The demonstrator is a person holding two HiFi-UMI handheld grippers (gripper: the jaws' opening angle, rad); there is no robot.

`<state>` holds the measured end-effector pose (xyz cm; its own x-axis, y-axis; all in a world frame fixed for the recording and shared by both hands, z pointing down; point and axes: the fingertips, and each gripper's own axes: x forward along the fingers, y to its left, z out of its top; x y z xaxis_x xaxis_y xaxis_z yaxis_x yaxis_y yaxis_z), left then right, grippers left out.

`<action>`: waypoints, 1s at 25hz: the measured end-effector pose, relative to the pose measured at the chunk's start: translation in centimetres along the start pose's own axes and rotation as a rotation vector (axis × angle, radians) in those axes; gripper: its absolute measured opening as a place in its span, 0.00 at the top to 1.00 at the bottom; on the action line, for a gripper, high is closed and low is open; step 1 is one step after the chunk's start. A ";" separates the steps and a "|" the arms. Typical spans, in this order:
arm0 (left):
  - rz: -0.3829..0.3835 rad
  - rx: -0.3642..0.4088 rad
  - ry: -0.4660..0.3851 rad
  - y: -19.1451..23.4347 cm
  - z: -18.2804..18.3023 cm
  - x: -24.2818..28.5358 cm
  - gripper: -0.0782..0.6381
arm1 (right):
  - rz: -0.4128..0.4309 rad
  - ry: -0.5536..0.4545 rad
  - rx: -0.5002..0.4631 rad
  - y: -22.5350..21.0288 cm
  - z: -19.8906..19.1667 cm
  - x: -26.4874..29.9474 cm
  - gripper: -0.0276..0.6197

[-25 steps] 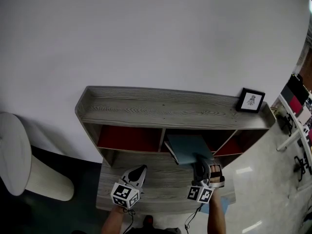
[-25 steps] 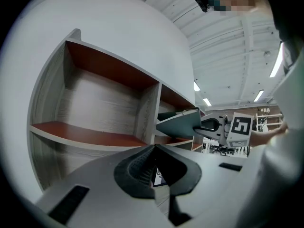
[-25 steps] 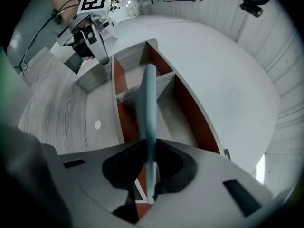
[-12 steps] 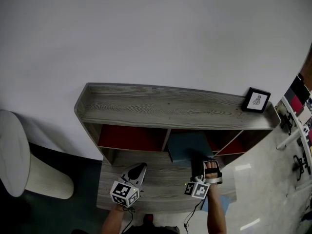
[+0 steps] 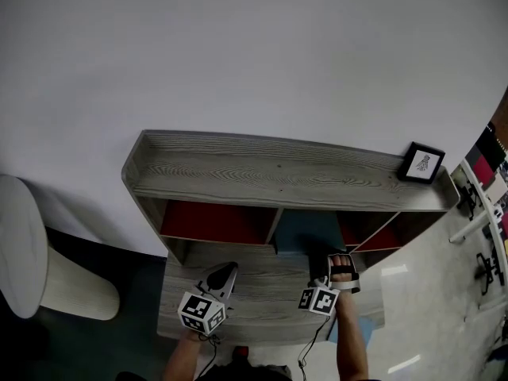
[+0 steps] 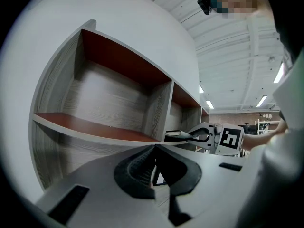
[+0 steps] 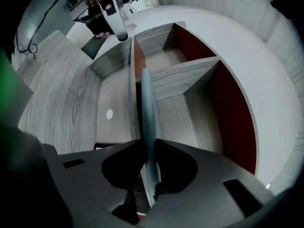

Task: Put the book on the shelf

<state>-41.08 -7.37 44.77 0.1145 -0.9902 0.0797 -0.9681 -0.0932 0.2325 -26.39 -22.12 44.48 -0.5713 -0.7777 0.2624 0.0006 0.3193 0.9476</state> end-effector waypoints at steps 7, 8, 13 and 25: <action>0.003 0.000 0.011 -0.1 -0.4 -0.3 0.88 | 0.006 0.014 0.014 0.9 -0.3 0.5 0.79; 0.003 0.002 0.012 -0.1 -0.5 -0.4 0.88 | 0.003 0.012 0.015 1.0 -0.4 0.6 0.79; 0.012 0.006 0.016 -0.2 -0.6 -0.9 0.88 | 0.013 -0.006 0.073 1.5 -0.6 0.7 0.73; -0.037 0.054 0.017 -3.3 0.2 -0.9 0.88 | -0.065 -0.047 0.368 -1.2 -2.5 -3.9 0.53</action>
<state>-38.07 -6.23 43.71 0.1539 -0.9841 0.0885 -0.9736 -0.1358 0.1833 -22.11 -20.77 42.74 -0.5978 -0.7795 0.1868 -0.3267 0.4498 0.8312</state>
